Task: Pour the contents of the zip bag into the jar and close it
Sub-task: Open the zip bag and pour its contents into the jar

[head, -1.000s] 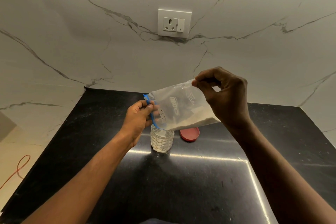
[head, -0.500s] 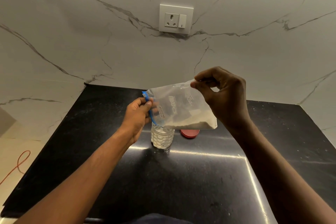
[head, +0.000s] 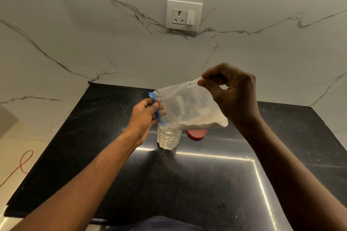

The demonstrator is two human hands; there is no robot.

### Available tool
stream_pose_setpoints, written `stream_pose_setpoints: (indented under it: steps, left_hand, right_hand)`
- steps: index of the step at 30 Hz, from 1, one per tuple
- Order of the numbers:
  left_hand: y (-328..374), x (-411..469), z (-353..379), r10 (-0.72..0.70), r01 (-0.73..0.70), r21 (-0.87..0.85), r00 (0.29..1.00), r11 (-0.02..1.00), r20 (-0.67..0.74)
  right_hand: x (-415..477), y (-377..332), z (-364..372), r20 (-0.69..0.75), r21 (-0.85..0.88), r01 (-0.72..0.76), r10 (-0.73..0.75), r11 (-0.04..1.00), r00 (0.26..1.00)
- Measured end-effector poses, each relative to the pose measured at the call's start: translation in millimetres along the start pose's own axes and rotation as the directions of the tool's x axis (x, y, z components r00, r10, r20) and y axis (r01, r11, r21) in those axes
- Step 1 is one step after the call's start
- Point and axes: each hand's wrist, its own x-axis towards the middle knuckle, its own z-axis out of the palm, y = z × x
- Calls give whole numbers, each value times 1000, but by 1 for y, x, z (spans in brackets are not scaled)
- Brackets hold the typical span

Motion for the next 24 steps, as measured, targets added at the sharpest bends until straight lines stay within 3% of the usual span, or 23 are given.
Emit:
stream_pose_setpoints:
  steps: [24]
  left_hand:
    - [1,2,-1,38,-38,0,999,999,-2]
  right_hand:
    - [3,-2,-3,2,-4,-29,29,1000,1000]
